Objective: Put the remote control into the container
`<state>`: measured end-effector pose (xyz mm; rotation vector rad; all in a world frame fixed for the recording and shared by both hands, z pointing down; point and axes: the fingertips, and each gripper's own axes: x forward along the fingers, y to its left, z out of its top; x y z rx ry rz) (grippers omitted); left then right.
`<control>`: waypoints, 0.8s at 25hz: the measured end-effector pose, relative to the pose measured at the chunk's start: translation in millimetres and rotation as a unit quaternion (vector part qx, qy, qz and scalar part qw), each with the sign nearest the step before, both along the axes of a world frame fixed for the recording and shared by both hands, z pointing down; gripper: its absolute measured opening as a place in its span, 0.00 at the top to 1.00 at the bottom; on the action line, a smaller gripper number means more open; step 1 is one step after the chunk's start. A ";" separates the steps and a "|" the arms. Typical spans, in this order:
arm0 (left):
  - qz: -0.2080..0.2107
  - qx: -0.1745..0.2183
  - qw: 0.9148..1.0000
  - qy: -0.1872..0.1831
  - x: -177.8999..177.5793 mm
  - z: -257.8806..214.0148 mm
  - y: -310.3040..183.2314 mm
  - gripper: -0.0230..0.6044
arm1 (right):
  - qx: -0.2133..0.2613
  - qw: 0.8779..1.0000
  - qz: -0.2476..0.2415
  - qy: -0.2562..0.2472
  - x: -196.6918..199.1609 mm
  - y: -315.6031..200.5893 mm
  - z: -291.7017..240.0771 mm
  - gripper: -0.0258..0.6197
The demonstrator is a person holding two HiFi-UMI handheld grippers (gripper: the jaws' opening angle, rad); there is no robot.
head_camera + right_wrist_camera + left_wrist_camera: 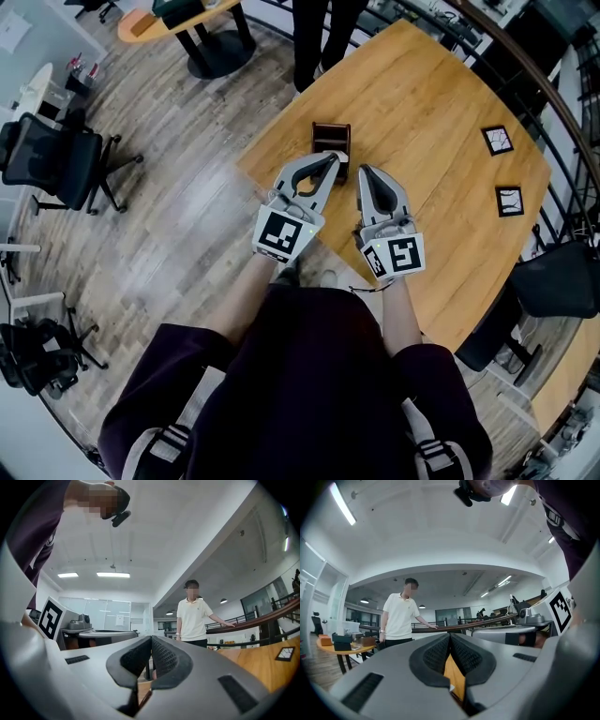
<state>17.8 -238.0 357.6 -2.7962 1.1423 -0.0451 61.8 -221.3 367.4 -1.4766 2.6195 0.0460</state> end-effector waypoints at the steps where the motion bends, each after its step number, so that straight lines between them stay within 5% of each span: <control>1: 0.002 0.001 1.000 -0.001 1.4 0.2 1.7 0.94 | 0.001 1.000 0.003 0.000 0.3 1.5 -0.2 0.93; 20: 0.009 0.001 1.000 -0.003 4.6 6.0 7.3 0.94 | 0.001 1.000 0.024 -0.011 6.7 3.6 1.0 0.93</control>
